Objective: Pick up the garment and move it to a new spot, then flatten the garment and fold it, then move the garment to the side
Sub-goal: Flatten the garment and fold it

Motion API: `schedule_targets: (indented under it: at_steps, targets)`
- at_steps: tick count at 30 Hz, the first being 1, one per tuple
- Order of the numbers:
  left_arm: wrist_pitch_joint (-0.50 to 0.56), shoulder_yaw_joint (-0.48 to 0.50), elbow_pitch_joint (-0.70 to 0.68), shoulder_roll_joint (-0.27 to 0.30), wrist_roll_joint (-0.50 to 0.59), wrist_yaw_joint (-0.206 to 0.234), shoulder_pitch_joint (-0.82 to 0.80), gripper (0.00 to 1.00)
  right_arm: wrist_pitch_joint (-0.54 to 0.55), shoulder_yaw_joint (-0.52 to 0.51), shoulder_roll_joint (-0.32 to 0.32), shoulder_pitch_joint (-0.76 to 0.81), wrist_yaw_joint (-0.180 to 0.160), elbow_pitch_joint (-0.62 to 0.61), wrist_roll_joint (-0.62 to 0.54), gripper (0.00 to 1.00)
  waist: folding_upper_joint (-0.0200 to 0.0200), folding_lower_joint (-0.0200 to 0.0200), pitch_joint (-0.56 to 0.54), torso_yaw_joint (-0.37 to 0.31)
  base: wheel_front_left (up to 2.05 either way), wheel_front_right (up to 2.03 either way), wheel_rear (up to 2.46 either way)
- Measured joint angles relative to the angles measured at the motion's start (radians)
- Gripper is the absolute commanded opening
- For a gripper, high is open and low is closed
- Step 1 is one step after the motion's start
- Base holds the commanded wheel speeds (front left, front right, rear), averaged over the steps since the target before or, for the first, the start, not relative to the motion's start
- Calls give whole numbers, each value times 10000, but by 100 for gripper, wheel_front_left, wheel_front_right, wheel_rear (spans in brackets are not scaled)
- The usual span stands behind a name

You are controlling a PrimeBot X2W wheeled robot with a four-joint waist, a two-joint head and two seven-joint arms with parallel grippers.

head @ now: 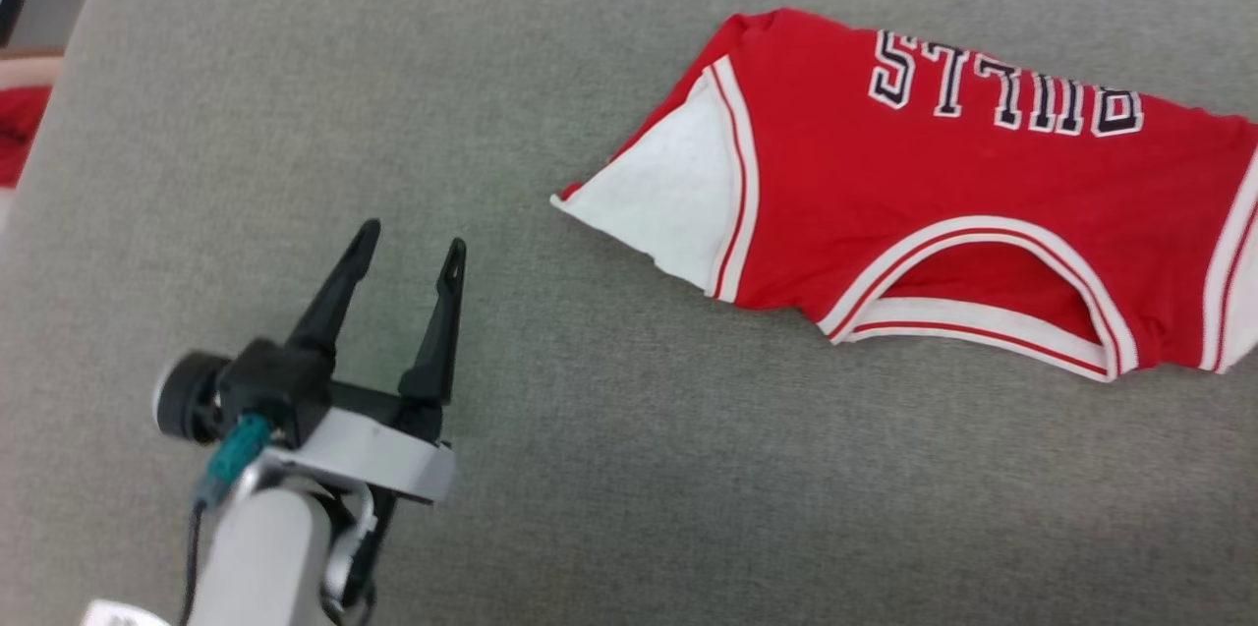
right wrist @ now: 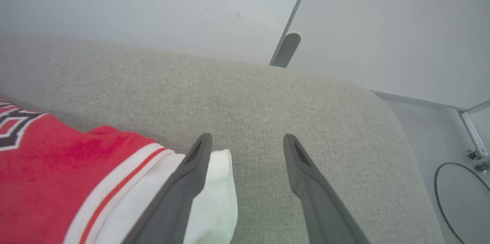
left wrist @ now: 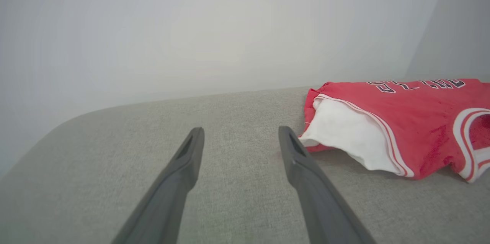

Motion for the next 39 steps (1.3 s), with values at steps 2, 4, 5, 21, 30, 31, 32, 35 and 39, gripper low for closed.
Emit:
schedule_targets:
  at_steps: [2,4,5,21,30,31,32,35,39]
  targets:
    - [207,-255,2,405,82,-73,-239,100,-522,58,4,12,0,-71,61,100,0,0,-98,-101,0,0,0]
    - [573,-648,-56,934,100,-127,-547,100,-980,33,42,39,0,-280,261,100,0,0,-201,-225,0,0,0]
    - [800,-867,-113,1210,96,-132,-726,100,-1212,35,65,85,0,-439,364,100,0,0,-247,-293,0,0,0]
    - [6222,-10450,-2512,6577,-5051,-194,-6982,100,-1801,1135,1360,1910,0,-3896,1983,100,0,0,-467,-1827,0,0,0]
    - [7154,-11242,-2027,6403,-4600,-198,-8158,100,-1670,1289,1684,2093,0,-4811,1979,100,0,0,66,-2556,0,0,0]
    - [7196,-11254,-2031,6426,-4571,-198,-8054,100,-1674,1285,1712,2098,0,-4861,1977,100,0,0,123,-2633,0,0,0]
    - [7194,-11258,-2023,6464,-4531,-198,-8009,100,-1684,1277,1726,2111,0,-4905,1967,100,0,0,182,-2704,0,0,0]
    - [7085,-11252,-1967,6596,-3852,-198,-8003,100,-1687,1223,1755,2197,0,-5033,1950,100,0,0,353,-2861,0,0,0]
    - [6782,-11235,-1806,6727,-2989,-198,-7801,100,-1666,1340,1785,2300,0,-5242,1875,100,0,0,529,-2987,0,0,0]
